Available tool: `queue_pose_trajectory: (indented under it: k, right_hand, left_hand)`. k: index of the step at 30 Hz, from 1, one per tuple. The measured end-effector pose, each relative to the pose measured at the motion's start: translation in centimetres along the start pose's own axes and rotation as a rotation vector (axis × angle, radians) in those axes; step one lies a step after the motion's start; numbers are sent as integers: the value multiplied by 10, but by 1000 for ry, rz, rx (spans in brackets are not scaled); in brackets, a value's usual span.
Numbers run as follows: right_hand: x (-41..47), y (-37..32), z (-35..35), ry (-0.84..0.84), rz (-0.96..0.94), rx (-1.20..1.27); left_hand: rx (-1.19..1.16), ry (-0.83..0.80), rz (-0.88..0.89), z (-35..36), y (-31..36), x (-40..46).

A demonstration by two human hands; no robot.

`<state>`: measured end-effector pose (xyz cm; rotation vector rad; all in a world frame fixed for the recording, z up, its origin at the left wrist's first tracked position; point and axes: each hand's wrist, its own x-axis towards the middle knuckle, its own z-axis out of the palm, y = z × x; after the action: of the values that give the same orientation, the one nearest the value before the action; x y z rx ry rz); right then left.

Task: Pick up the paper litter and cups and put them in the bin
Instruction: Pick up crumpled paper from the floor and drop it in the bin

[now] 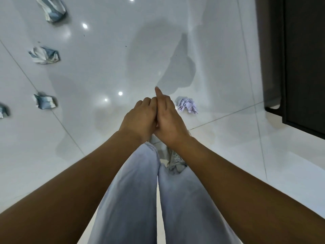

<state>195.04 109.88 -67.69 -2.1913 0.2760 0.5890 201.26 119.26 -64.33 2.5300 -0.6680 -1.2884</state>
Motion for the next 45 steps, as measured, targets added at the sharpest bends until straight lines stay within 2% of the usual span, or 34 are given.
queue_pose_trajectory:
  k: [7,10,13,16,21,26,31,38,45]
  right_hand:
    - [-19,2,-18,-77,42,-9]
    - [-15,23,-24,-139,84,-195]
    - [-2,56,-22,-96,175,-435]
    - [18,88,-11,-87,310,-505]
    - [40,122,20,-126,465,-441]
    - [33,123,35,-95,440,-283]
    - [5,55,1,-119,332,-246]
    - [-61,-103,-99,-165,184,-292]
    - [-137,-267,-187,-220,-99,-411]
  left_hand:
    - [-108,13,-69,-1,12,-5]
    - [-72,80,-115,7,5,-2]
    - [-15,76,-146,21,-8,9]
    - [18,62,-138,40,-24,22]
    - [17,50,-111,69,-50,41]
    - [10,51,-124,72,-62,39]
    - [23,104,-164,30,-47,-9]
    - [47,258,-116,-79,14,-137]
    - [73,354,-277,-179,75,-297]
